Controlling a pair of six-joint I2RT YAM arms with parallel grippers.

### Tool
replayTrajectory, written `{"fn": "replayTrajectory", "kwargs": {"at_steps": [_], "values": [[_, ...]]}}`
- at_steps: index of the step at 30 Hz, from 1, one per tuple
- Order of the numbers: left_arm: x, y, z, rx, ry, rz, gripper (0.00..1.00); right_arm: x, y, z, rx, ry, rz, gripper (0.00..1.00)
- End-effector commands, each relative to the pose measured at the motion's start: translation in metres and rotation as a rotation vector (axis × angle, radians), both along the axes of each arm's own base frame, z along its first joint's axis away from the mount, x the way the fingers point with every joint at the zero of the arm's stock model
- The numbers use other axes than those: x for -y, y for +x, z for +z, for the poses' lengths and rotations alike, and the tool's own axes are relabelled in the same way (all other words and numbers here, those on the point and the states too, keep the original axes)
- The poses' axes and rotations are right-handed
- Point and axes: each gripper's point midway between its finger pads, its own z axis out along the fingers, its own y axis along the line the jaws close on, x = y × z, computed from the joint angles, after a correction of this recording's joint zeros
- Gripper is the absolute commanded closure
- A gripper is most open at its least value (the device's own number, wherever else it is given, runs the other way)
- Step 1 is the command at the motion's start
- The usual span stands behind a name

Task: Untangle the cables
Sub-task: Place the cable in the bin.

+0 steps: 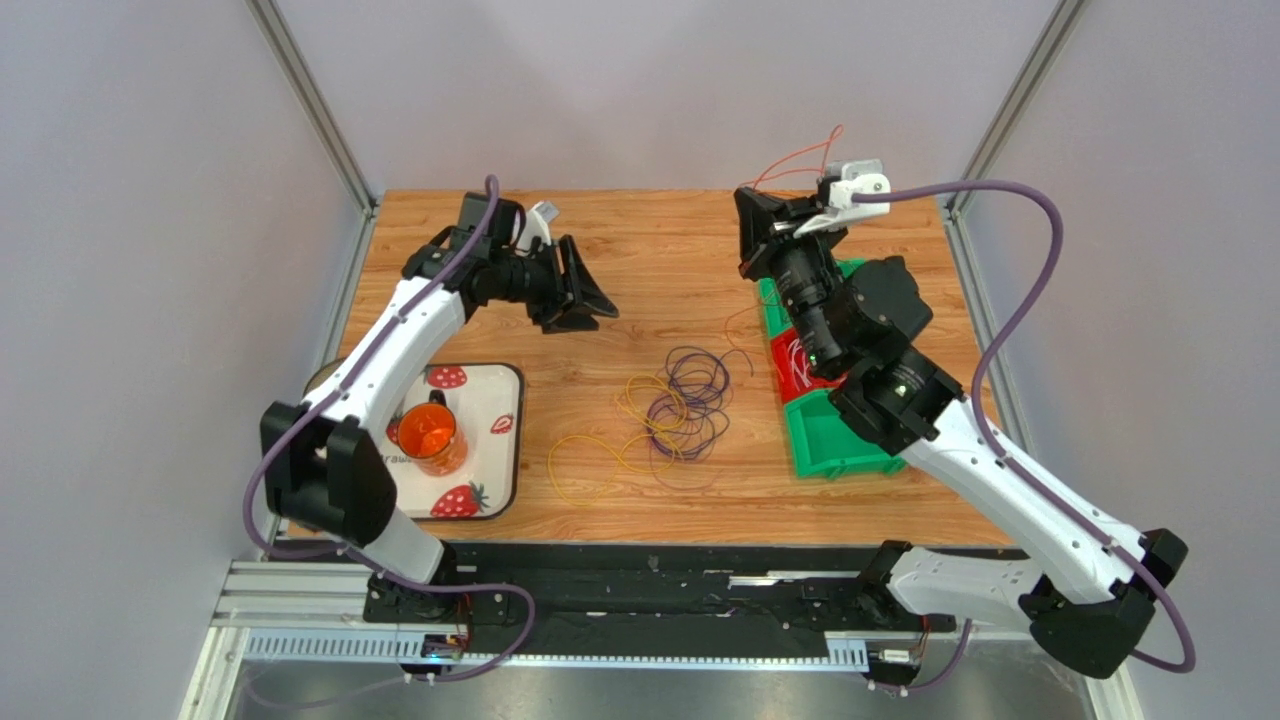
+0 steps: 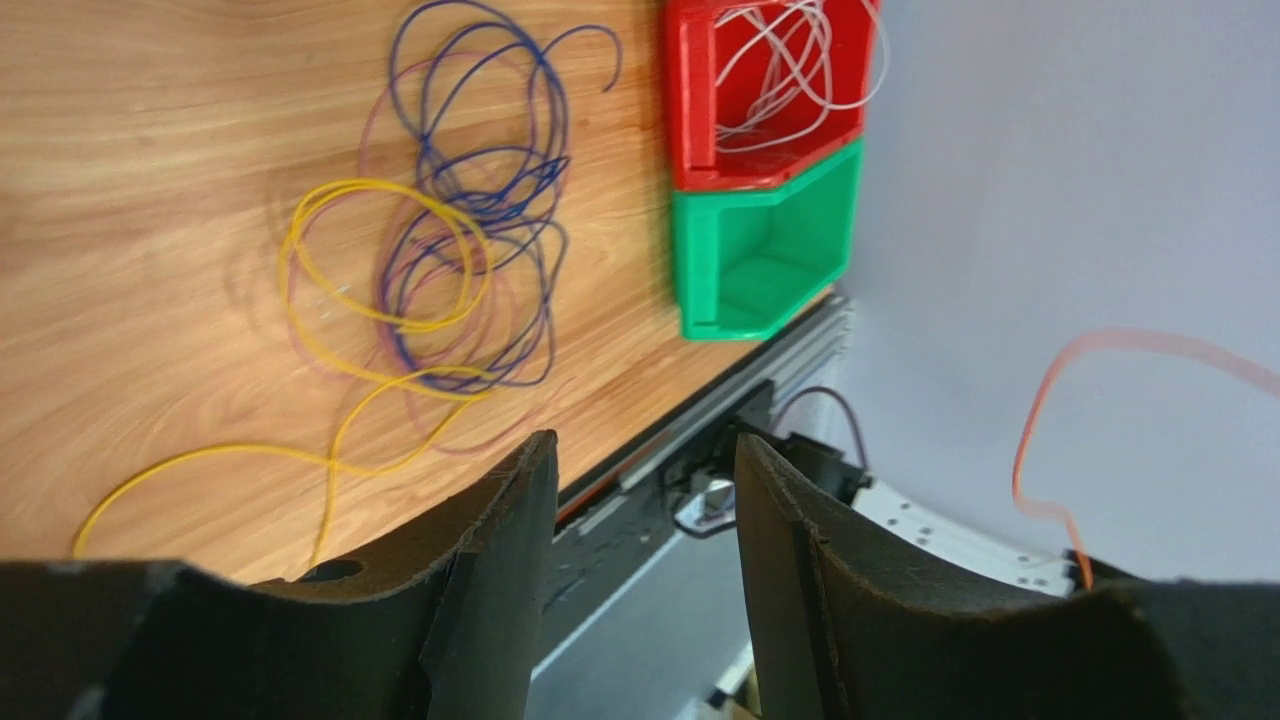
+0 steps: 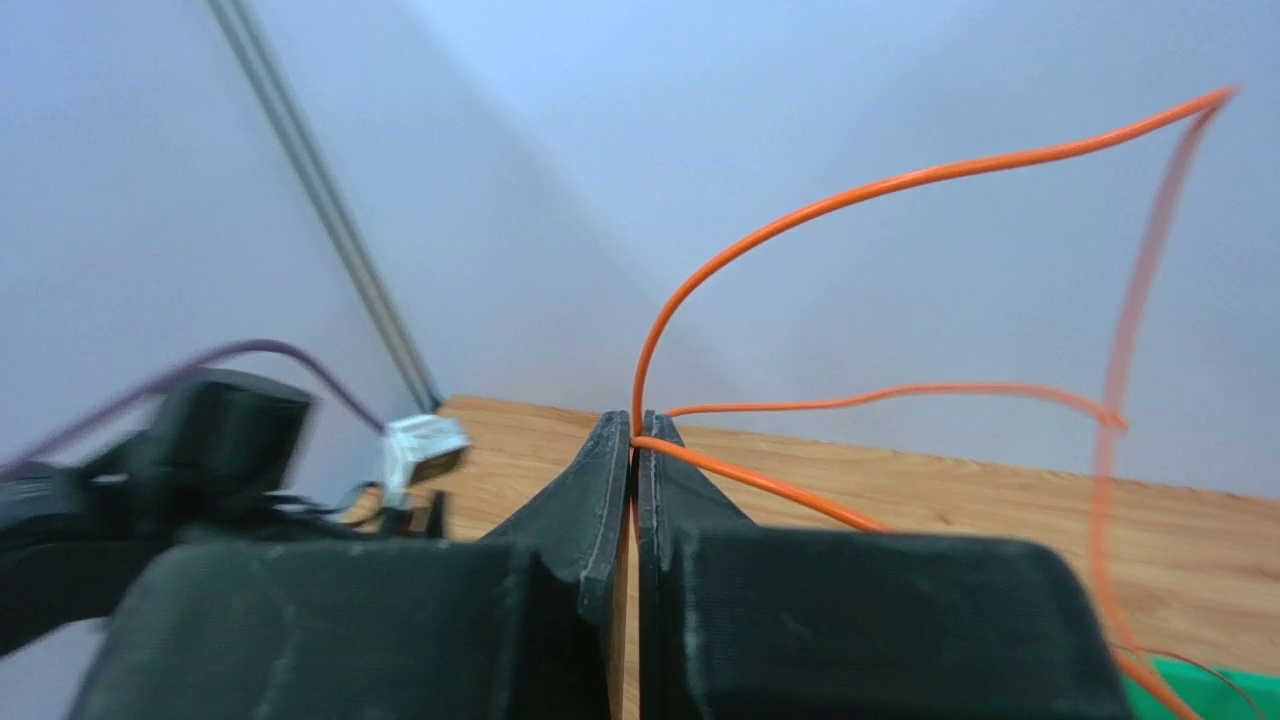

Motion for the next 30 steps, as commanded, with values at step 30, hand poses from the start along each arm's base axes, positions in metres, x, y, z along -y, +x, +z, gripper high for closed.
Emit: {"fn": "replayTrajectory", "kwargs": {"at_steps": [30], "values": [[-0.14,-0.116,-0.022,0.407,0.577,0.102,0.48,0.145,0.197,-0.128,-0.311,-0.172,-0.489,1.0]]}}
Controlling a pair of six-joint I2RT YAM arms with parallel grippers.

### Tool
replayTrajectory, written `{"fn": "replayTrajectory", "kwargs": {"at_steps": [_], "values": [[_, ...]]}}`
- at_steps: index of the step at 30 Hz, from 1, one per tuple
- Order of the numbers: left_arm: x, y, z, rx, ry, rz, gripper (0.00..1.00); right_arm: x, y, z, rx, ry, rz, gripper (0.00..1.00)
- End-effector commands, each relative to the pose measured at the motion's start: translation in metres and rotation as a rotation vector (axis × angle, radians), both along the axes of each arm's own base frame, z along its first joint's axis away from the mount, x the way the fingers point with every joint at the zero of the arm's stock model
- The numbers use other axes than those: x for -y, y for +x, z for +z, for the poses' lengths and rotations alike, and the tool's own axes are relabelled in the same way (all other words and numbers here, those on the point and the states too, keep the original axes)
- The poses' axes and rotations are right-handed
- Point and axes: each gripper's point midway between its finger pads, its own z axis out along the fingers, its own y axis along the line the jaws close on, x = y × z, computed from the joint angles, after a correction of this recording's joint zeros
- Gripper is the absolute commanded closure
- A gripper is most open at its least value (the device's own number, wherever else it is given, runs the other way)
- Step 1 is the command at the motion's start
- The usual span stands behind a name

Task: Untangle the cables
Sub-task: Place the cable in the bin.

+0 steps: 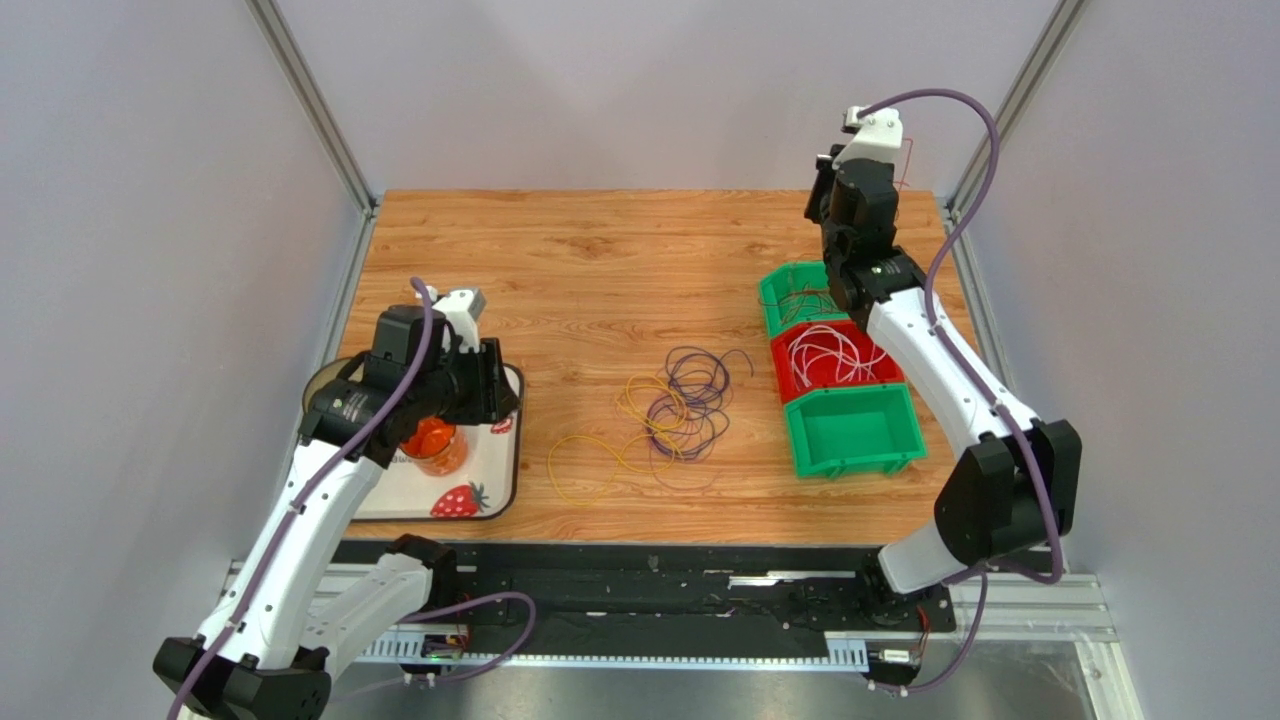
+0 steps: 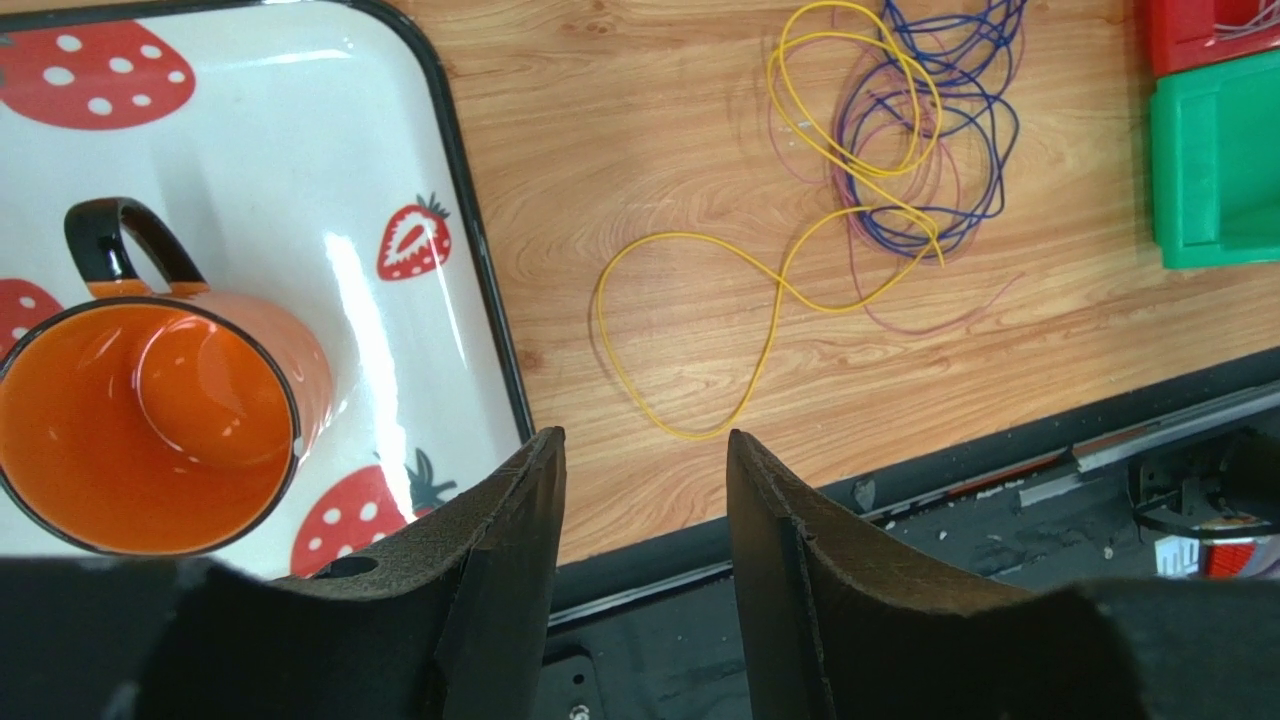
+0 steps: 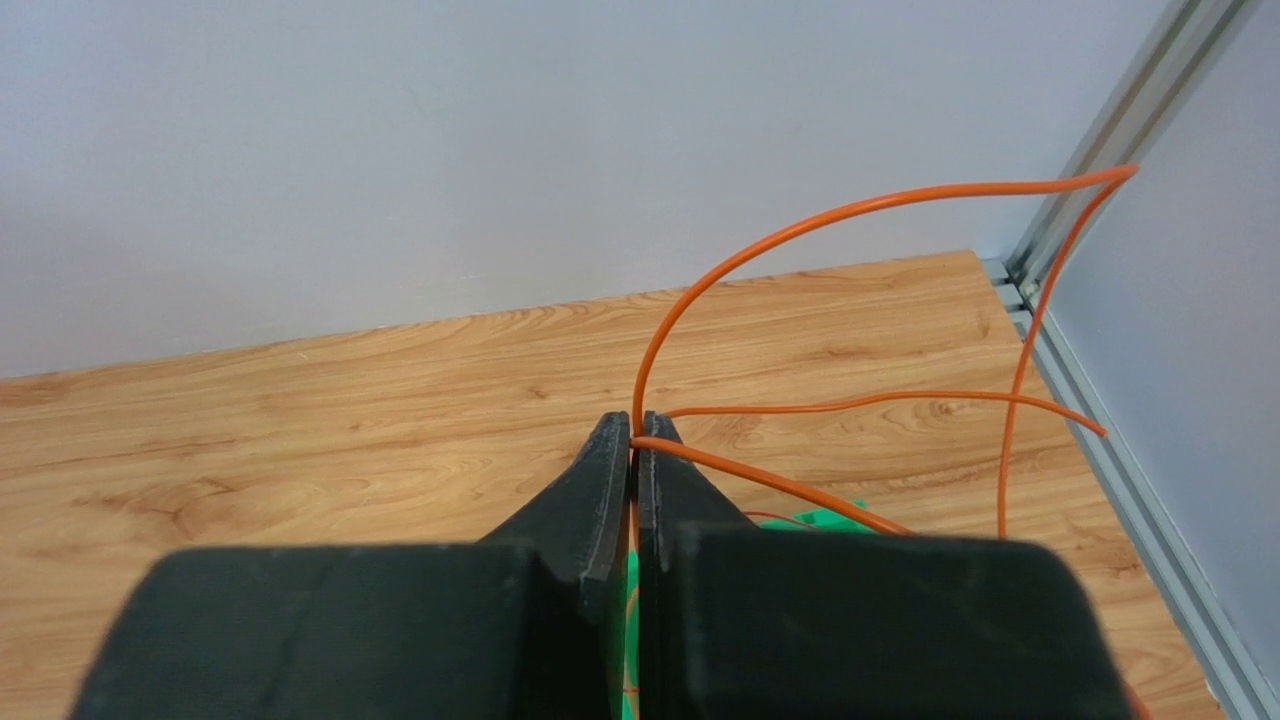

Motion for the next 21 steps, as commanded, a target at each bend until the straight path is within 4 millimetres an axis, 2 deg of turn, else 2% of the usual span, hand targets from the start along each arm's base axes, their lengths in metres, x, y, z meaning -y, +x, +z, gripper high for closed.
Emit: {"fn": "replayTrajectory", "kwargs": {"at_steps": [1,4,6,8,15,17,19,21], "values": [[-0.005,0.009,0.003,0.047,0.025,0.016,0.48,0.004,0.023,0.004,0.038,0.015,-0.018,1.0],[-0.006,0.008,0.004,0.059,0.022,0.019,0.48,0.015,0.034,-0.017,0.006,0.014,-0.056,1.0],[-0.007,0.009,0.005,0.066,0.023,0.024,0.48,0.022,0.041,-0.038,-0.041,0.02,-0.076,1.0],[-0.007,0.009,0.004,0.063,0.024,0.026,0.48,0.019,0.042,-0.056,-0.079,0.044,-0.073,1.0],[-0.008,0.011,0.003,0.056,0.022,0.028,0.48,0.009,0.041,-0.094,-0.146,0.113,-0.042,1.0],[-0.008,0.01,0.005,0.063,0.02,0.028,0.48,0.006,0.042,-0.104,-0.185,0.122,-0.04,1.0],[-0.008,0.01,0.005,0.063,0.019,0.028,0.49,0.005,0.042,-0.124,-0.274,0.132,-0.055,1.0],[-0.008,0.01,0.005,0.062,0.02,0.029,0.49,-0.003,0.043,-0.137,-0.329,0.167,-0.04,1.0]]}}
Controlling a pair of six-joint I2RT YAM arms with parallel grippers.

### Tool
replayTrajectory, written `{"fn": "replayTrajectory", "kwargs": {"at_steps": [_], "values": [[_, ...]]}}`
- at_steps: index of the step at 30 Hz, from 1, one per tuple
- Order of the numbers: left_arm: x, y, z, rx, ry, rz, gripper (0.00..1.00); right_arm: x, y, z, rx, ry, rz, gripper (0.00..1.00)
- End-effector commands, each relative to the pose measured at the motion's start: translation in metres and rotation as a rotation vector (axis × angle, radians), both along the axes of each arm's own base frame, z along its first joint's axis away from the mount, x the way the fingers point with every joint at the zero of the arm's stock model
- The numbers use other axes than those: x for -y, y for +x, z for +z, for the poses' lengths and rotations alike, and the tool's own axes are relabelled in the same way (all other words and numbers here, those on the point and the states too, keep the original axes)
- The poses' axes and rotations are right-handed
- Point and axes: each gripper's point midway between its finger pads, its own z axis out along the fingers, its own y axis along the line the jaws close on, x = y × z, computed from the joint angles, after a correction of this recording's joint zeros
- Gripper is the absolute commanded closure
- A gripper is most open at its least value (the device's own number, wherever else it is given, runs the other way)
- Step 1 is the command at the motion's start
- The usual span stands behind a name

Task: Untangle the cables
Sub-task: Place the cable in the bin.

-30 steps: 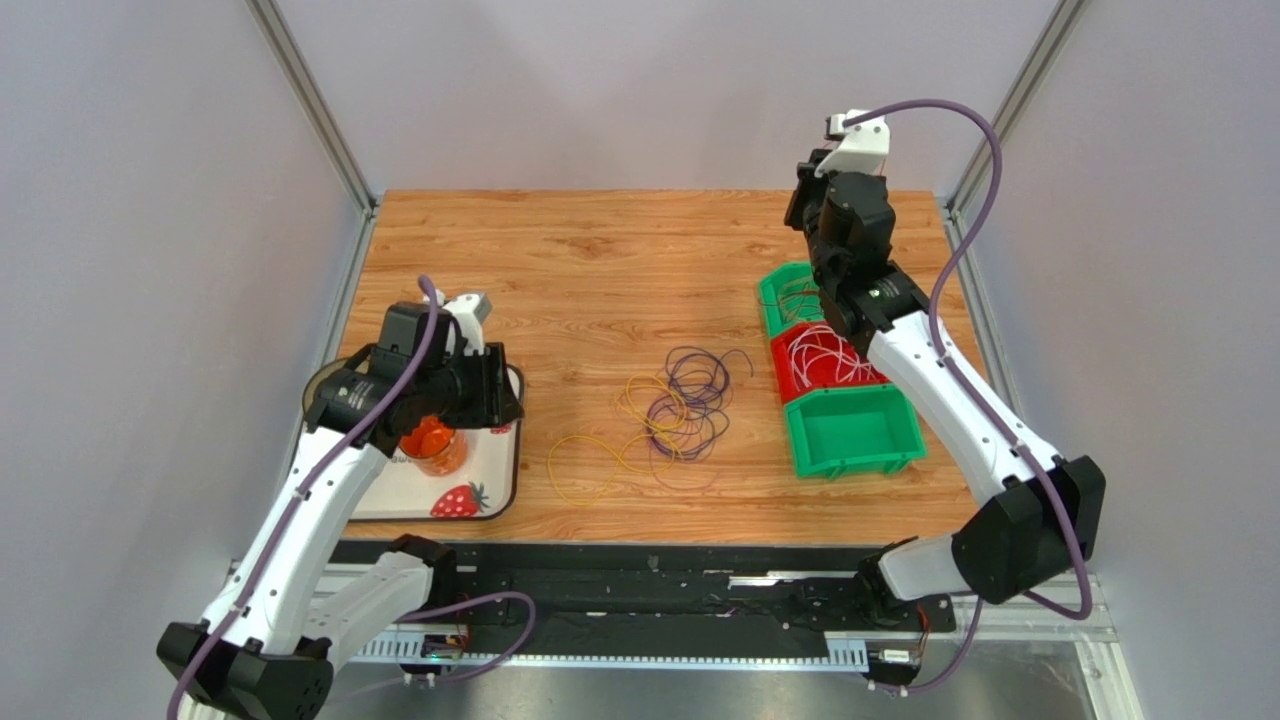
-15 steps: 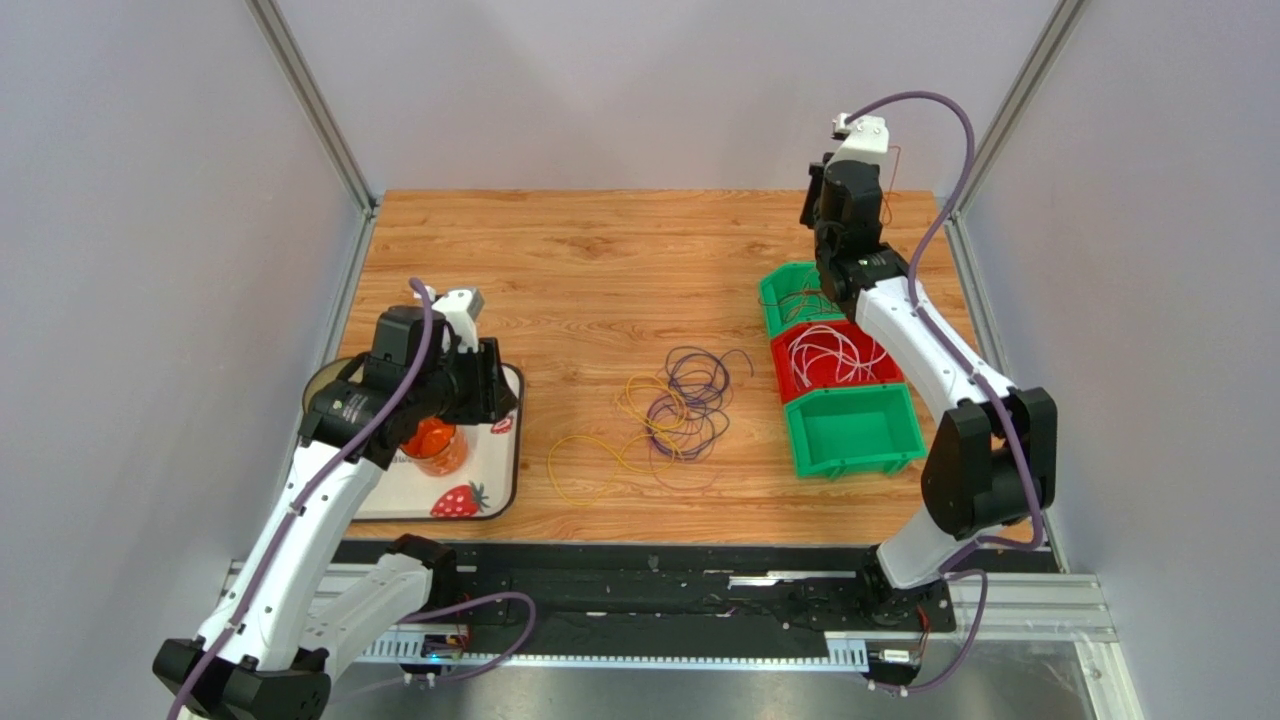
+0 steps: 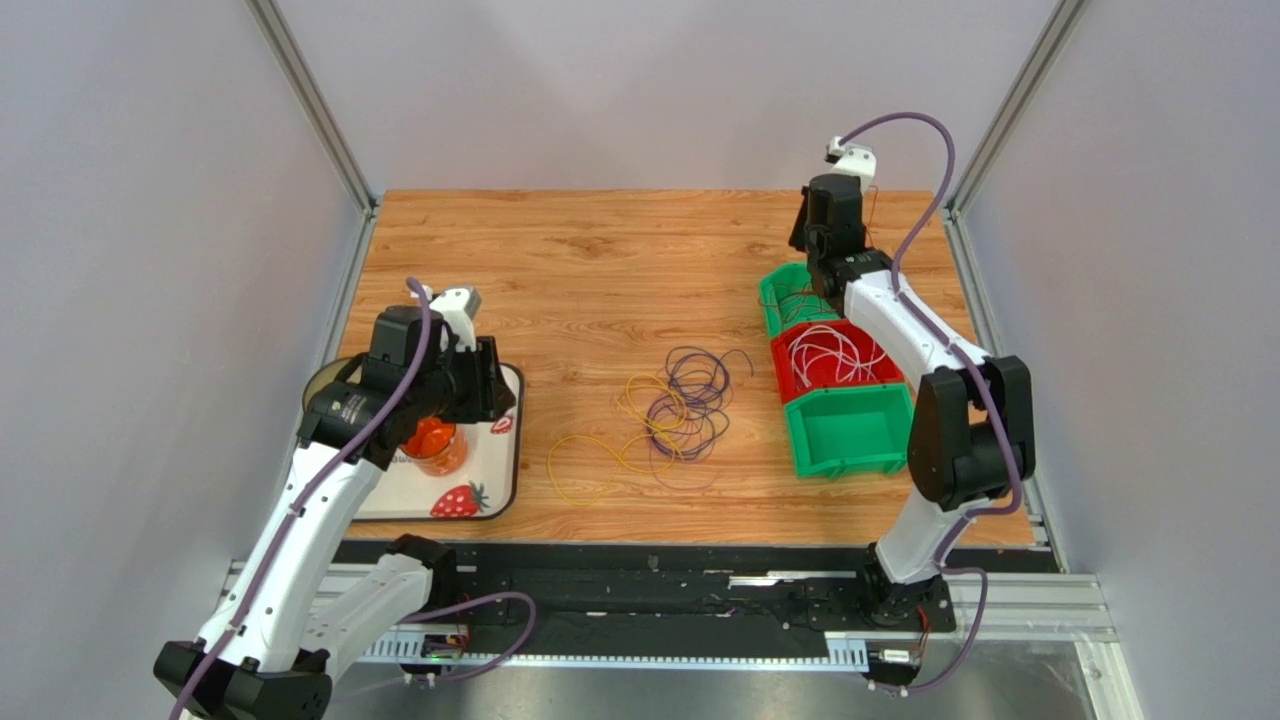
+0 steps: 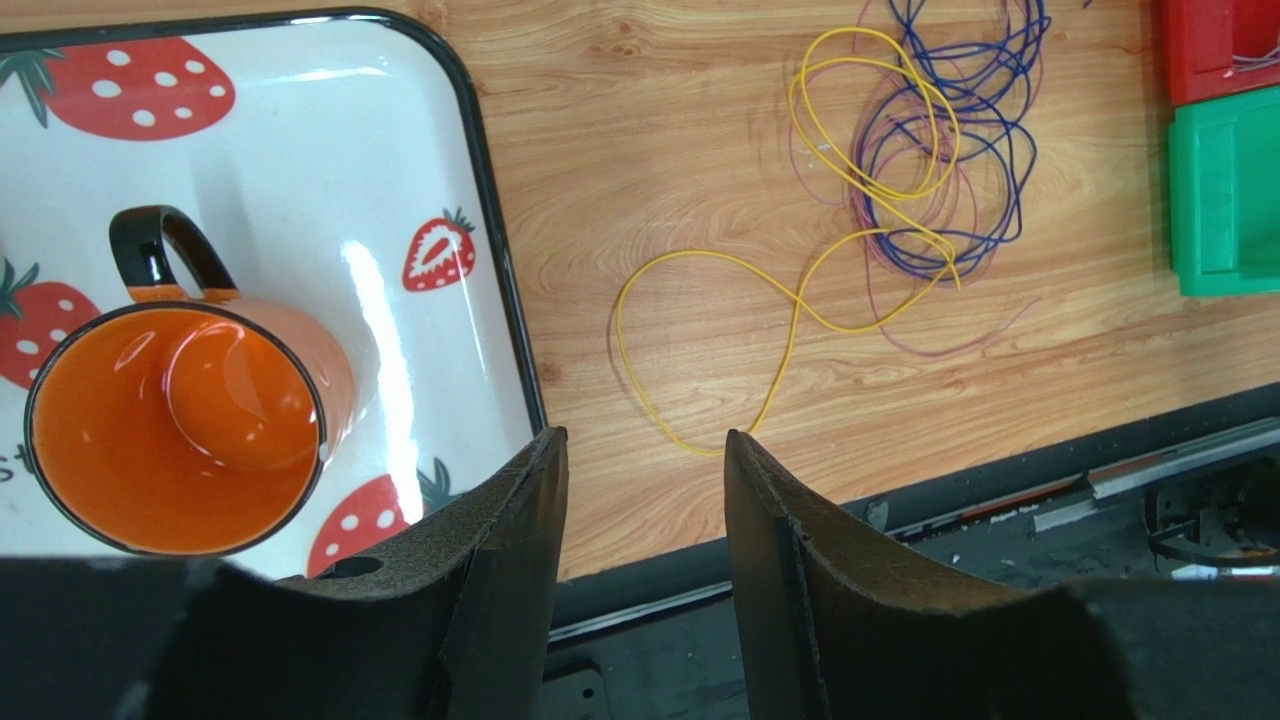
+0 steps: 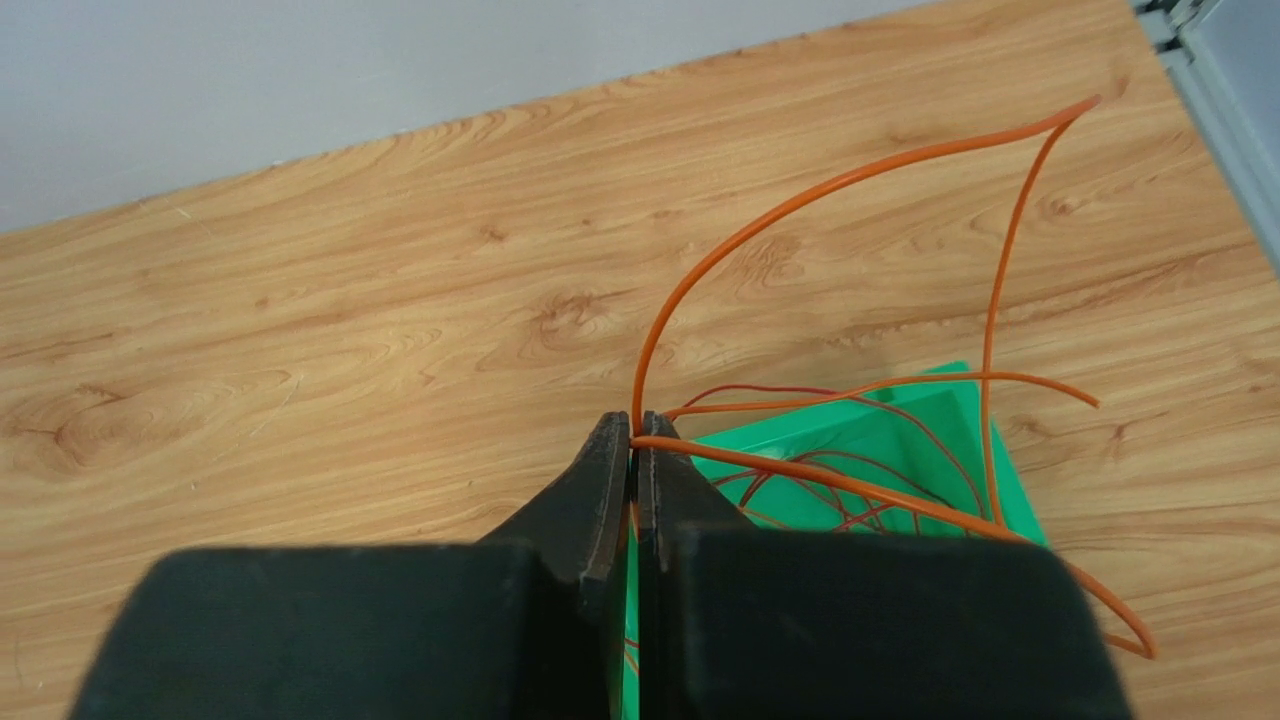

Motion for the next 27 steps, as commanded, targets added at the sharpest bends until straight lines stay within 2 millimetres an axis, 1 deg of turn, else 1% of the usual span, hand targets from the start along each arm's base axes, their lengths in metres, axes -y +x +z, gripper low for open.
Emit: {"fn": "replayTrajectory", "kwargs": {"at_steps": [1,4,5,8,11,15,18,21,22,24,25,27], "values": [[-0.001,0.005,0.006,0.042,0.0,-0.004,0.49,-0.013,0.004,-0.03,-0.125,0.088,0.003,1.0],[-0.002,0.004,0.008,0.053,-0.002,-0.001,0.49,-0.013,-0.001,-0.048,-0.165,0.138,-0.021,1.0],[-0.002,0.005,0.007,0.05,0.0,0.0,0.49,-0.017,-0.002,-0.054,-0.18,0.17,-0.003,1.0],[-0.002,0.004,0.007,0.052,0.0,0.0,0.49,-0.018,-0.005,-0.065,-0.21,0.247,-0.019,1.0],[-0.003,0.004,0.007,0.053,0.0,0.001,0.49,-0.015,-0.011,-0.072,-0.238,0.307,-0.07,1.0],[-0.003,0.004,0.009,0.06,0.0,0.002,0.49,-0.018,-0.019,-0.078,-0.278,0.37,-0.103,1.0],[-0.003,0.004,0.008,0.058,-0.001,0.001,0.49,-0.018,-0.026,-0.087,-0.312,0.416,-0.154,1.0],[-0.003,0.004,0.008,0.055,0.001,0.002,0.49,-0.02,-0.026,-0.092,-0.326,0.48,-0.156,1.0],[-0.003,0.004,0.008,0.058,0.0,0.004,0.49,-0.021,-0.026,-0.097,-0.343,0.518,-0.146,1.0],[-0.003,0.004,0.009,0.06,0.001,0.003,0.49,-0.023,-0.024,-0.1,-0.349,0.604,-0.138,1.0],[-0.003,0.004,0.008,0.057,0.002,0.003,0.49,-0.026,-0.021,-0.101,-0.351,0.66,-0.105,1.0],[-0.003,0.004,0.007,0.054,0.002,0.006,0.5,-0.027,-0.016,-0.098,-0.345,0.701,-0.092,1.0]]}}
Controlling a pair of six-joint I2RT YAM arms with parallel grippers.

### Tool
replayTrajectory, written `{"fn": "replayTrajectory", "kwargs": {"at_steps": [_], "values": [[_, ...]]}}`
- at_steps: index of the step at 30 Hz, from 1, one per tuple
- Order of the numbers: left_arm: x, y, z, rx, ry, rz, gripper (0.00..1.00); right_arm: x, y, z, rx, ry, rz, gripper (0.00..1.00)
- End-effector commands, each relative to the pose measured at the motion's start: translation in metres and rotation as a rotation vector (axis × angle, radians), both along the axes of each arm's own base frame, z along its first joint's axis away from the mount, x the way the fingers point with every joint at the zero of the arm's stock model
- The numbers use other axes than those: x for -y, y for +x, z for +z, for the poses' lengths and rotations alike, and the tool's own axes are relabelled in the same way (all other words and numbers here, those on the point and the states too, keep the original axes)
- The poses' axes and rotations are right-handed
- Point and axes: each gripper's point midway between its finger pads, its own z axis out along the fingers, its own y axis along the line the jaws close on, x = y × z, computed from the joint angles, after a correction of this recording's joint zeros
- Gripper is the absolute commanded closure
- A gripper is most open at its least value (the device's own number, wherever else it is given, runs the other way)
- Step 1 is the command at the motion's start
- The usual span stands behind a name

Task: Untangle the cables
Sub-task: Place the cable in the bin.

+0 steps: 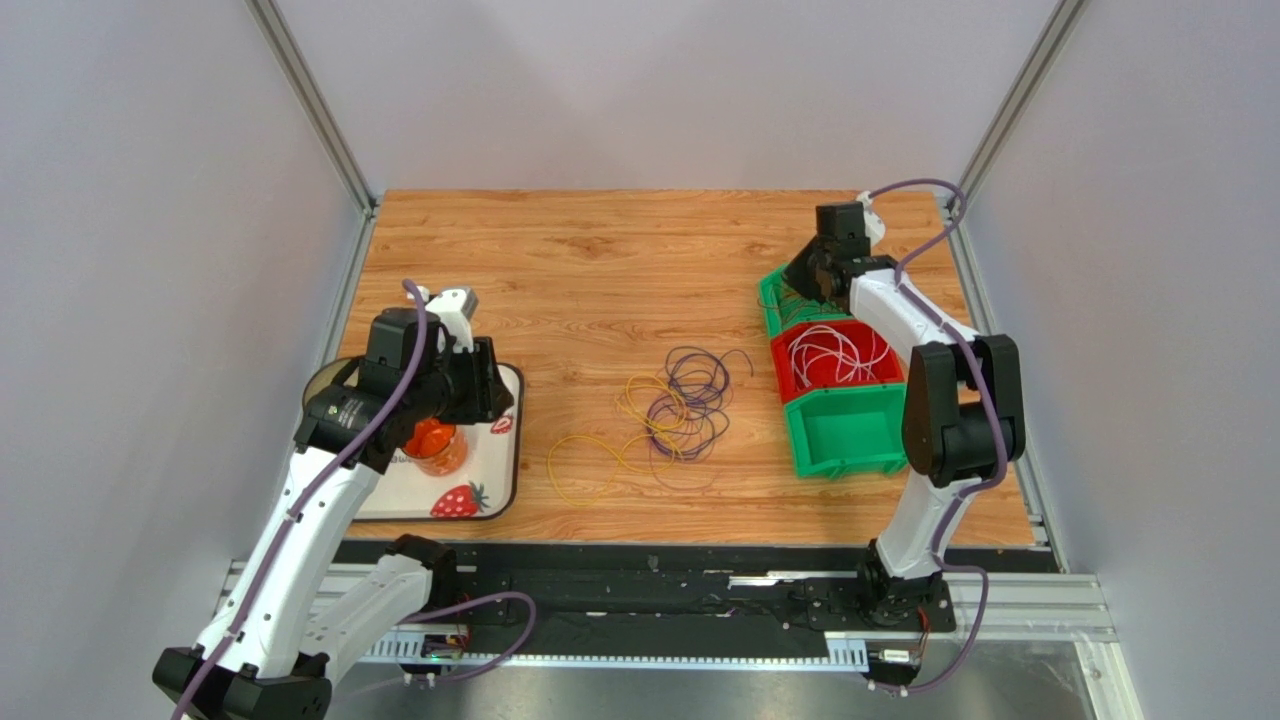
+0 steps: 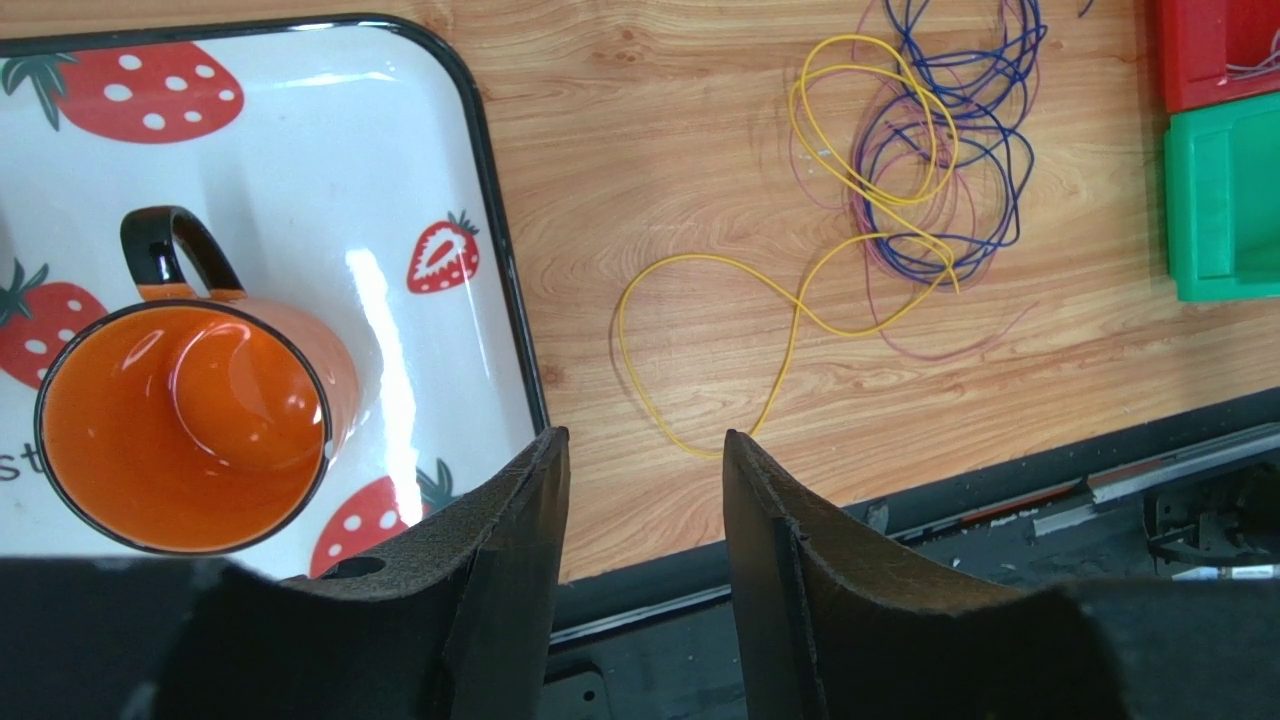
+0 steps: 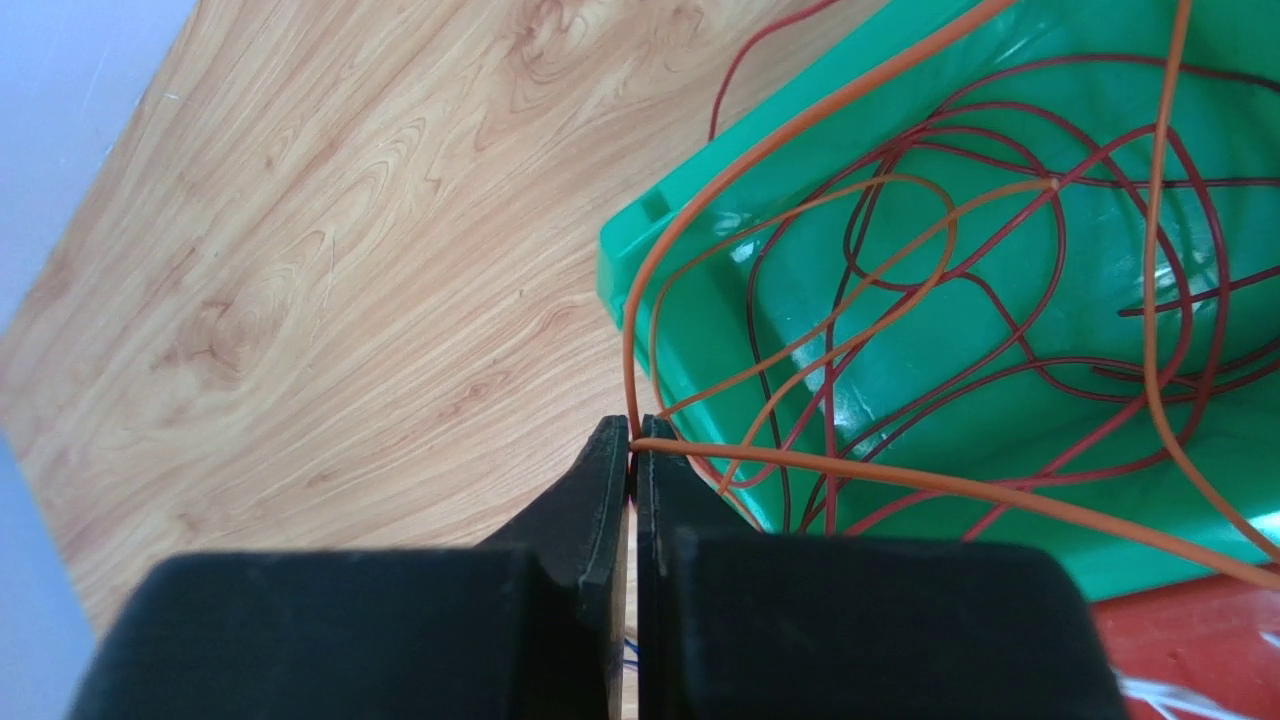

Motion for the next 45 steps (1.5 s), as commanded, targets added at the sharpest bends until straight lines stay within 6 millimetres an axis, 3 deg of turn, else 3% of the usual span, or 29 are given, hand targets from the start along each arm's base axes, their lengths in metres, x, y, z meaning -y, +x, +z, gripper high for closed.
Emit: {"fn": "replayTrajectory", "kwargs": {"at_steps": [1,7,13,16,20,25,32,45], "values": [[-0.002,0.005,0.005,0.041,0.005,0.001,0.49,0.002,0.016,0.002,0.017,0.188,-0.019,1.0],[-0.003,0.006,0.006,0.042,0.007,0.004,0.5,0.013,0.028,-0.003,0.0,0.369,-0.038,1.0],[-0.004,0.006,0.005,0.041,0.006,0.009,0.5,-0.006,0.027,-0.006,-0.002,0.502,0.018,1.0],[-0.004,0.006,0.006,0.047,0.004,0.01,0.5,-0.003,0.022,-0.007,-0.026,0.477,0.003,1.0],[-0.004,0.005,0.007,0.05,0.002,0.008,0.5,0.008,0.012,-0.007,-0.065,0.401,-0.026,0.73],[-0.004,0.005,0.009,0.061,-0.003,0.008,0.5,0.012,0.002,-0.002,-0.085,0.375,-0.037,0.63],[-0.004,0.004,0.012,0.076,-0.008,0.008,0.5,0.017,-0.004,0.018,-0.071,0.34,-0.043,0.61],[-0.004,0.001,0.018,0.102,-0.018,0.002,0.5,0.031,-0.027,0.035,-0.106,0.259,-0.082,0.56]]}}
